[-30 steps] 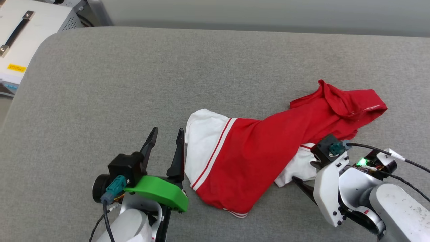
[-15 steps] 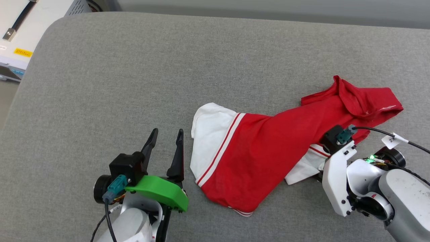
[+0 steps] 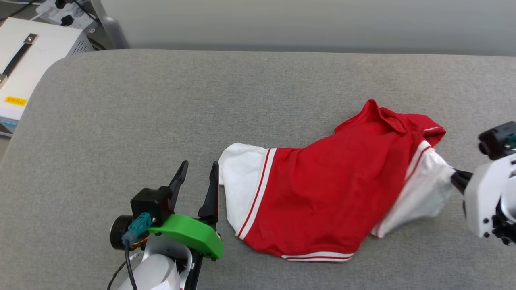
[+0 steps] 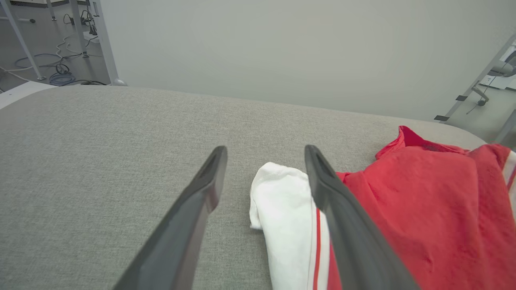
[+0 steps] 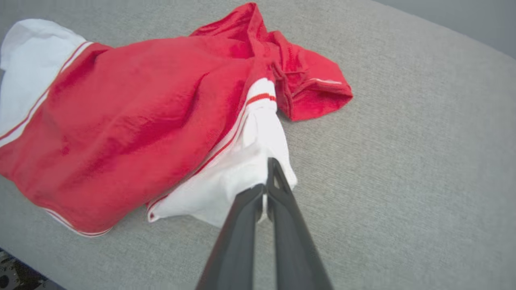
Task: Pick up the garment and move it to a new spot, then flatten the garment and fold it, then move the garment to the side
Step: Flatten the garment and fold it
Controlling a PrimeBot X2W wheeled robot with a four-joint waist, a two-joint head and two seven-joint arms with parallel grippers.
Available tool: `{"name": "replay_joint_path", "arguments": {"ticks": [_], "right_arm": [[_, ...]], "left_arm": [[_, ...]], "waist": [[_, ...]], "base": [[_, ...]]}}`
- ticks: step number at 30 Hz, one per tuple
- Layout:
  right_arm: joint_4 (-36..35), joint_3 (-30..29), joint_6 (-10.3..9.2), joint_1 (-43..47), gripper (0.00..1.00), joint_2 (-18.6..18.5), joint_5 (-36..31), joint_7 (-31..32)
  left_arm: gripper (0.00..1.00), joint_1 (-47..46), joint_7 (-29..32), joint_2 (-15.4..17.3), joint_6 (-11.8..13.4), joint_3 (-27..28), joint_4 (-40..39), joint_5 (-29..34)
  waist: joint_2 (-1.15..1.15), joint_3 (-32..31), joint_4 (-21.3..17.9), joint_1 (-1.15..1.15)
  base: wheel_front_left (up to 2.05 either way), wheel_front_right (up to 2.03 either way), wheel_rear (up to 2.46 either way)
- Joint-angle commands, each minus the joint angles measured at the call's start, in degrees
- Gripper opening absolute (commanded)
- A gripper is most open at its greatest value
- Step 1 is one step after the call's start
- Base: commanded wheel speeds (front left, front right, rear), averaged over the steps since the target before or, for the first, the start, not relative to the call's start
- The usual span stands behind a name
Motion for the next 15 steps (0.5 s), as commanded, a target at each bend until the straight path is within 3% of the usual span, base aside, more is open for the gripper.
{"name": "replay_joint_path", "arguments": {"ticks": [1, 5, 7, 11, 13, 14, 15], "right_arm": [[-0.72, -2.77, -0.05, 1.96, 0.0, 0.67, -0.59, 0.58], [-0.74, -12.1, -0.05, 6.84, 0.0, 3.55, -2.12, 2.06], [2.85, -17.65, -0.05, 10.18, 0.0, 6.26, -2.2, 1.27], [8.17, -18.93, -0.05, 11.13, 0.02, 7.82, -1.89, -2.96], [10.65, -18.2, -0.05, 11.37, 0.47, 8.07, -1.77, -5.4], [11.67, -18.02, -0.05, 11.23, 1.0, 8.37, -1.48, -7.2], [12.39, -17.77, -0.05, 11.17, 1.0, 8.57, -1.21, -8.38]], "left_arm": [[1.0, 0.74, 0.27, 0.57, 0.45, -0.11, -0.39, -0.41], [1.0, 1.11, 0.69, 0.98, 0.82, -0.2, -1.01, -0.39], [1.0, 0.92, 1.08, 1.32, 0.9, -0.26, -1.44, -0.4], [1.0, 0.56, 1.32, 1.5, 0.92, -0.42, -1.68, -0.3], [1.0, 0.4, 1.4, 1.54, 0.92, -0.52, -1.68, -0.27], [1.0, 0.34, 1.42, 1.58, 0.93, -0.54, -1.7, -0.27], [1.0, 0.3, 1.42, 1.61, 0.93, -0.53, -1.72, -0.28]], "waist": [[0.0, -0.84, -1.19, 0.0], [0.0, -0.73, -1.91, 0.0], [0.0, -0.01, -2.19, 0.0], [0.0, 0.81, -2.21, 0.0], [0.0, 1.13, -2.09, 0.0], [0.0, 1.27, -2.06, 0.0], [0.0, 1.38, -2.05, 0.0]], "base": [[0.0, 0.0, 0.0], [0.0, 0.0, 0.0], [0.0, 0.0, 0.0], [0.0, 0.0, 0.0], [0.0, 0.0, 0.0], [0.0, 0.0, 0.0], [0.0, 0.0, 0.0]]}}
